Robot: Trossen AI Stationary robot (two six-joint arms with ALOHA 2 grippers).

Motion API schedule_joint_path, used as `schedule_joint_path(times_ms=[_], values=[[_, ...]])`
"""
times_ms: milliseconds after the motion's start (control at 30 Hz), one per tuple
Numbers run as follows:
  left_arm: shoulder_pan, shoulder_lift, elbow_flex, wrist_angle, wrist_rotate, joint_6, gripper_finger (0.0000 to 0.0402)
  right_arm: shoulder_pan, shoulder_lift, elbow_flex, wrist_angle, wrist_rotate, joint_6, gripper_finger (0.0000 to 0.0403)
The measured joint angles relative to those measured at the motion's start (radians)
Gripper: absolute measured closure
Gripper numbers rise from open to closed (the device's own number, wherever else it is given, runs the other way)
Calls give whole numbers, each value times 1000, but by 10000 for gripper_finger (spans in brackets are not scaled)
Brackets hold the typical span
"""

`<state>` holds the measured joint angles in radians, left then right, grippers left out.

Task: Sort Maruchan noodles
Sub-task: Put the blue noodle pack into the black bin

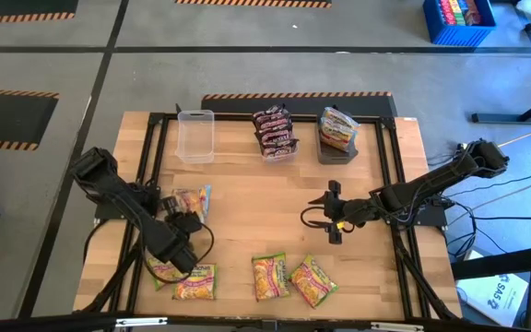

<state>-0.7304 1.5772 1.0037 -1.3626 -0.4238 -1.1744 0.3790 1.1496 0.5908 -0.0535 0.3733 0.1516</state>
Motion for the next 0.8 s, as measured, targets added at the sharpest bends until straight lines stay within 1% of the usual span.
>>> schedule_joint_path(times_ms=[100,167,267,333,433,633,700,800], values=[[12,0,83,-36,-59,38,401,0,0,0,0,0,0,153],[27,-1,135,-27,-105,89,401,0,0,0,0,0,0,153],[55,-1,196,20,-175,188,401,0,0,0,0,0,0,153],[80,-1,221,93,-217,281,401,0,0,0,0,0,0,153],[128,-1,229,264,-248,469,401,0,0,0,0,0,0,153],[237,-1,178,672,-245,854,401,0,0,0,-4,0,0,153],[271,-1,156,809,-226,970,401,0,0,0,-9,0,2,153],[318,-1,105,1011,-157,1108,401,0,0,0,-11,0,8,153]])
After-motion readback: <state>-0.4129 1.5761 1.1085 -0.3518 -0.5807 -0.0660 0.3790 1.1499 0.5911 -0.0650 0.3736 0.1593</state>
